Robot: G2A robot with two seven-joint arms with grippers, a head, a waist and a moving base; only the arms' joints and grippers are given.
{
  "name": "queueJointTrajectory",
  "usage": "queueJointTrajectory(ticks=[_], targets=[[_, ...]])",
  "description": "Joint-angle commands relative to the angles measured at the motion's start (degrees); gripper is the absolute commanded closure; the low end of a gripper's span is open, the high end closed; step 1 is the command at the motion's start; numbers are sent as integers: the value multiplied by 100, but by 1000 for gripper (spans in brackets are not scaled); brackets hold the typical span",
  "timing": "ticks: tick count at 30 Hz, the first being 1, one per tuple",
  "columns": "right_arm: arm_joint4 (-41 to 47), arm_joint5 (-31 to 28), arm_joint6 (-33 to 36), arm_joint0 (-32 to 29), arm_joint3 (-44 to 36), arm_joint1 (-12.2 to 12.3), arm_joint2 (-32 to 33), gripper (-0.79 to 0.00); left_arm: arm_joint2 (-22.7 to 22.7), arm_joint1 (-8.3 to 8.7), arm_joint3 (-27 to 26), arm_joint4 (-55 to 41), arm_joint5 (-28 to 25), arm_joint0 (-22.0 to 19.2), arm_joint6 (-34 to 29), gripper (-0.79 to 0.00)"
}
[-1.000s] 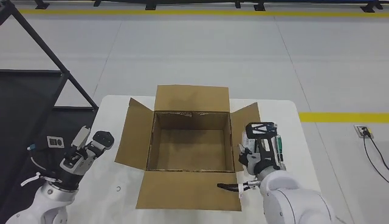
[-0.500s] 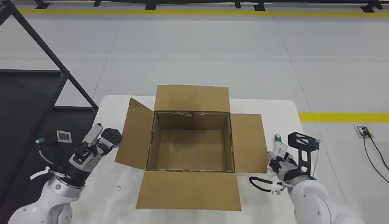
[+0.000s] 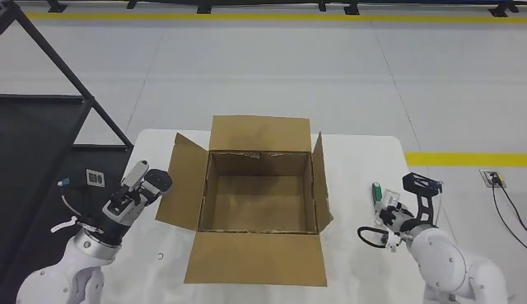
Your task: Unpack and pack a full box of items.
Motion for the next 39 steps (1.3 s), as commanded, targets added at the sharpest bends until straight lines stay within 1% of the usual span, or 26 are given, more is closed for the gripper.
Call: queueJointTrajectory(ticks=[1, 5, 10, 14, 18, 29, 30, 31, 32, 33, 36, 39], targets=[[-17, -269, 47, 290, 439, 35, -17, 0, 25, 2, 38, 16, 33, -52, 27, -785], [-3, -701, 239, 872, 1303, 99, -89, 0, 96, 5, 114, 66, 100, -167, 89, -785], [-166, -1245, 677, 1621, 2321, 177, -319, 0, 208, 3, 223, 103, 171, -311, 189, -785], [-293, -1335, 863, 2005, 2909, 218, -444, 0, 272, 2, 265, 116, 199, -387, 256, -785], [-317, -1451, 954, 2217, 3253, 256, -525, 0, 327, 1, 319, 126, 208, -445, 298, -785], [-265, -1505, 700, 2370, 3878, 327, -704, 0, 427, 2, 298, 180, 218, -464, 353, -785], [-248, -1499, 684, 2372, 3906, 333, -710, -80, 427, 2, 290, 180, 219, -457, 356, -785], [-236, -1497, 674, 2372, 3924, 339, -721, -203, 427, 3, 279, 183, 214, -451, 354, -785], [-235, -1487, 673, 2371, 3938, 346, -729, -296, 425, 4, 275, 186, 211, -445, 348, -785], [-228, -1484, 671, 2368, 3947, 354, -735, -336, 423, 5, 270, 185, 210, -439, 347, -785], [-225, -1452, 665, 2343, 3941, 378, -740, -366, 432, 7, 250, 193, 209, -418, 347, -785], [-193, -1425, 658, 2289, 3887, 398, -759, -376, 442, 9, 224, 201, 211, -407, 340, -785]])
